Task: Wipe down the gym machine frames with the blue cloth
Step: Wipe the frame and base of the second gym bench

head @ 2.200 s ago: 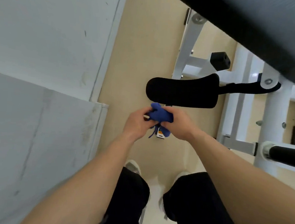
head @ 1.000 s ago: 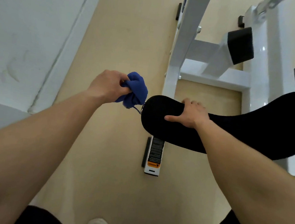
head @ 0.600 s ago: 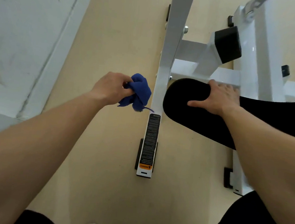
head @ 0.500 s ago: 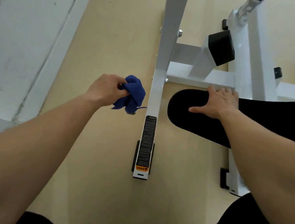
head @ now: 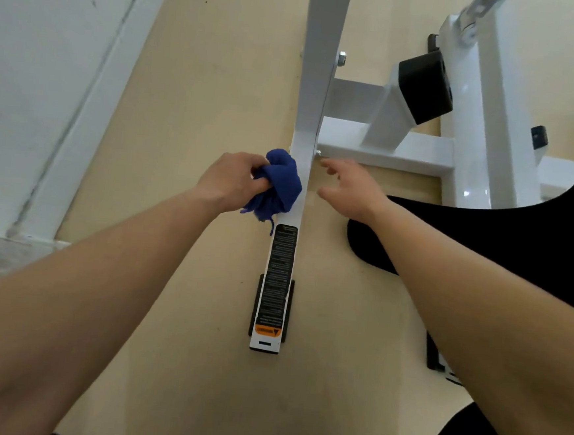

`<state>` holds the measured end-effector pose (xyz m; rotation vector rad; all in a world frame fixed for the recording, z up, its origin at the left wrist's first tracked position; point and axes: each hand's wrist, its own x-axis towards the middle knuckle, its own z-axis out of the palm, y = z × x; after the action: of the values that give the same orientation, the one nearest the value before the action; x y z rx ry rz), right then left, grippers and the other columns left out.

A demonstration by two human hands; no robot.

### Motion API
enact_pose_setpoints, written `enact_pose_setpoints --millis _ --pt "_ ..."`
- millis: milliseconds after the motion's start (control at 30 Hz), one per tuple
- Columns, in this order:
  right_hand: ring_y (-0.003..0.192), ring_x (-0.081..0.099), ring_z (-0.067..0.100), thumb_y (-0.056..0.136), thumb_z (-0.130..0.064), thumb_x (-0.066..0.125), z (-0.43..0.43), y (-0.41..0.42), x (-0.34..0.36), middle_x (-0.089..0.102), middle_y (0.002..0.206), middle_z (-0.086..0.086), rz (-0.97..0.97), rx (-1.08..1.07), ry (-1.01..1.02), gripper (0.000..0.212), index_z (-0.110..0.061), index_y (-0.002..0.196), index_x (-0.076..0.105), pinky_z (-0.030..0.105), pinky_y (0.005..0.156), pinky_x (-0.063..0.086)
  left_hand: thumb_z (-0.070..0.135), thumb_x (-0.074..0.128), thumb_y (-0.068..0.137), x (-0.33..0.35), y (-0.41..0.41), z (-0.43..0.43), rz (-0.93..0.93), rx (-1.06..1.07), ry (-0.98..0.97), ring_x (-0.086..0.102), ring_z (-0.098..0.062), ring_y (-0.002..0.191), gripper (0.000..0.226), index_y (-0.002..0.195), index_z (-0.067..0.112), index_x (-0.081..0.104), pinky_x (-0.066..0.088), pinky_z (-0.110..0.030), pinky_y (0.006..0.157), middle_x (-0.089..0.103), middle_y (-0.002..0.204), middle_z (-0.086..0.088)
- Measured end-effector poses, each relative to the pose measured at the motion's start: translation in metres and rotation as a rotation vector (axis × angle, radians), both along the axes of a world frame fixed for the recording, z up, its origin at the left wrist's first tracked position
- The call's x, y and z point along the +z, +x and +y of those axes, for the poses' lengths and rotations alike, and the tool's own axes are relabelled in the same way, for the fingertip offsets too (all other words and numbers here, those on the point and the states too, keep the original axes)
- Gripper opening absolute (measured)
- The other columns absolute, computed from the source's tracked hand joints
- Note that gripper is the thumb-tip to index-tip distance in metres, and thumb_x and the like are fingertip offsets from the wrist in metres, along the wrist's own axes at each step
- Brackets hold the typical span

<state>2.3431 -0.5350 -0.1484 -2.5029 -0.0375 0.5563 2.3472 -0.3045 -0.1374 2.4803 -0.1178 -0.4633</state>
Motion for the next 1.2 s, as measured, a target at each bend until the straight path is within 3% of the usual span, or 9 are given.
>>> enact_pose_setpoints --millis 133,233,400,600,733,833,967,1100,1200 --pt "0.095 0.064 0.012 0.081 -0.023 0.069 0.037 0.000 -0.011 0.067 0.107 -0.006 0.137 0.035 0.254 0.051 -0.026 0.130 0.054 0.033 0.086 0.053 0.029 0.058 0.092 -0.006 -0.004 -0.009 -0.023 0.024 -0.034 0.063 -0.023 0.086 0.020 0.107 0.019 0.066 0.052 -0.039 0.079 0.069 0.098 0.002" --pt "0.083 0.064 0.011 0.083 -0.019 0.071 0.042 0.003 -0.012 0.067 0.091 -0.006 0.066 0.011 0.257 0.035 -0.020 0.116 0.060 0.025 0.068 0.047 0.030 0.061 0.090 -0.006 -0.003 -0.007 -0.079 0.049 -0.034 0.063 -0.023 0.084 0.023 0.111 0.021 0.062 0.052 -0.040 0.078 0.069 0.094 0.000" --pt "0.080 0.065 0.012 0.083 -0.019 0.069 0.021 0.007 0.010 0.069 0.090 -0.004 0.026 -0.051 0.265 0.025 -0.023 0.107 0.061 0.026 0.070 0.049 0.033 0.061 0.090 0.007 -0.001 0.000 -0.232 0.030 0.078 0.061 -0.030 0.077 0.026 0.104 0.018 0.045 0.050 -0.042 0.069 0.065 0.091 -0.002" --pt "0.080 0.061 0.007 0.089 -0.015 0.065 0.007 0.013 0.022 0.063 0.089 -0.006 -0.118 -0.203 0.271 0.027 -0.022 0.114 0.056 0.022 0.068 0.049 0.020 0.058 0.092 0.001 -0.004 0.001 -0.487 -0.039 0.257 0.054 -0.023 0.081 0.013 0.101 0.015 0.051 0.040 -0.036 0.061 0.060 0.092 0.001" --pt "0.077 0.058 0.004 0.093 -0.008 0.059 0.022 -0.003 -0.016 0.061 0.081 -0.008 -0.062 -0.224 0.201 0.018 -0.022 0.104 0.059 0.023 0.071 0.049 0.019 0.060 0.088 -0.030 -0.019 -0.005 -0.253 0.027 0.169 0.056 -0.023 0.086 0.017 0.103 0.015 0.054 0.042 -0.035 0.068 0.061 0.100 -0.002" --pt "0.092 0.059 0.016 0.096 -0.023 0.059 0.042 -0.026 -0.043 0.060 0.097 -0.004 0.123 -0.309 0.261 0.019 -0.020 0.116 0.057 0.028 0.076 0.045 0.026 0.063 0.087 -0.045 -0.039 -0.022 0.077 0.127 -0.048 0.061 -0.022 0.082 0.018 0.099 0.016 0.054 0.047 -0.032 0.068 0.063 0.090 0.000" --pt "0.104 0.060 0.024 0.095 -0.050 0.050 0.060 -0.045 -0.072 0.062 0.117 0.005 0.251 -0.704 0.424 0.045 -0.017 0.125 0.049 0.041 0.095 0.049 0.036 0.048 0.099 -0.049 -0.050 -0.038 0.295 0.387 -0.278 0.054 -0.010 0.072 0.031 0.120 0.014 0.041 0.039 -0.014 0.045 0.057 0.092 0.002" --pt "0.099 0.065 0.021 0.098 -0.058 0.039 0.069 -0.064 -0.094 0.070 0.106 0.001 0.306 -0.787 0.597 0.046 -0.022 0.112 0.064 0.046 0.097 0.050 0.053 0.030 0.101 -0.074 -0.043 -0.047 0.294 0.355 -0.075 0.061 -0.025 0.094 0.050 0.122 0.014 0.054 0.048 -0.033 0.079 0.065 0.109 -0.006" --pt "0.099 0.067 0.018 0.100 -0.052 0.040 0.074 -0.054 -0.099 0.073 0.104 -0.001 0.250 -0.842 0.746 0.040 -0.025 0.106 0.069 0.042 0.095 0.053 0.044 0.027 0.105 -0.092 -0.034 -0.060 0.256 0.371 -0.065 0.059 -0.026 0.096 0.048 0.113 0.010 0.060 0.042 -0.032 0.081 0.063 0.104 -0.005"
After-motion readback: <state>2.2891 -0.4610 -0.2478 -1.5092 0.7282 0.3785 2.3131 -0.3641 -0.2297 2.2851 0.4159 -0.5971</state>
